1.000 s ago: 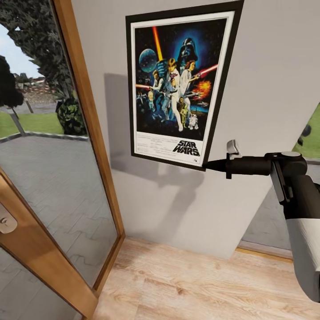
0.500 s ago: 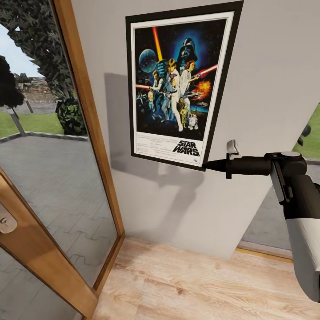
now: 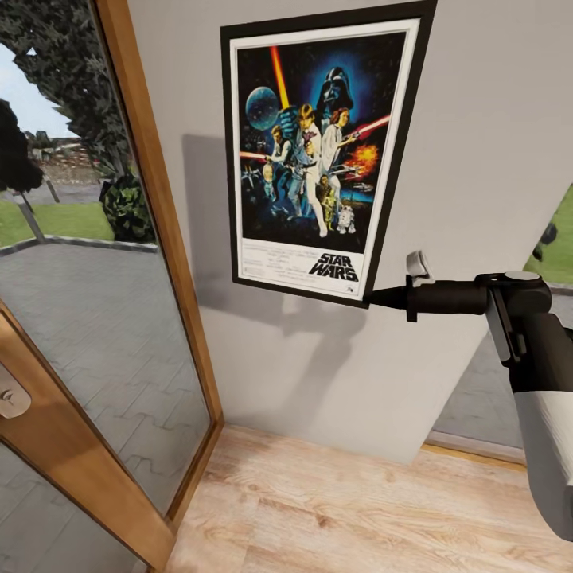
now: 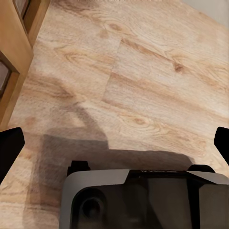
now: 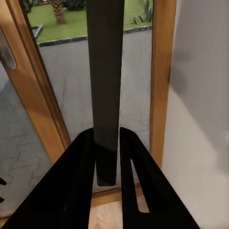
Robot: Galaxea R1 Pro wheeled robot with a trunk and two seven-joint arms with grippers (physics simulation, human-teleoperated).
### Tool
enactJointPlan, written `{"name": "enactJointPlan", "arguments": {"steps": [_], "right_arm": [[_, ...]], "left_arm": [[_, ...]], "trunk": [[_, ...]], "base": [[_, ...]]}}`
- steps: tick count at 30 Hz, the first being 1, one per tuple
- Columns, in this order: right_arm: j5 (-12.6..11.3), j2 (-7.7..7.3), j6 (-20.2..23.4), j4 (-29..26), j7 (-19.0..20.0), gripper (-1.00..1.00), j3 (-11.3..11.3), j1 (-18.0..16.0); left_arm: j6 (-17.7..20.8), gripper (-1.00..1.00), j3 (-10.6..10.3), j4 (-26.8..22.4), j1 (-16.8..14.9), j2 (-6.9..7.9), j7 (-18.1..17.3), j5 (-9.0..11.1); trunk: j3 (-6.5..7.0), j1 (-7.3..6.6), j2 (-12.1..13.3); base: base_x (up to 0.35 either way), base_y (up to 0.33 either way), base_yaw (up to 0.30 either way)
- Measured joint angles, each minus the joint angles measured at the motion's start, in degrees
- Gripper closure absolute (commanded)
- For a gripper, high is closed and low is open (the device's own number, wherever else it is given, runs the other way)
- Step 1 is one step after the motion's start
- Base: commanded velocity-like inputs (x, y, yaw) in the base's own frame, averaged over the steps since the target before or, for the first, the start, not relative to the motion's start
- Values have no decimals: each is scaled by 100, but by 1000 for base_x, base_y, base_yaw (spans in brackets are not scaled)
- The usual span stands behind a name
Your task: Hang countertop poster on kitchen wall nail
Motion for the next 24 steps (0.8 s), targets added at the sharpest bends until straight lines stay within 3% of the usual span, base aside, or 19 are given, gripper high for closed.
{"name": "enactJointPlan", "arguments": {"steps": [24], "right_arm": [[5,-8,-15,0,20,100,1,0]], "left_arm": [[1,-100,0,0,0,5,0,0]], "trunk": [[0,0,0]], "base": [[0,-20,0]]}}
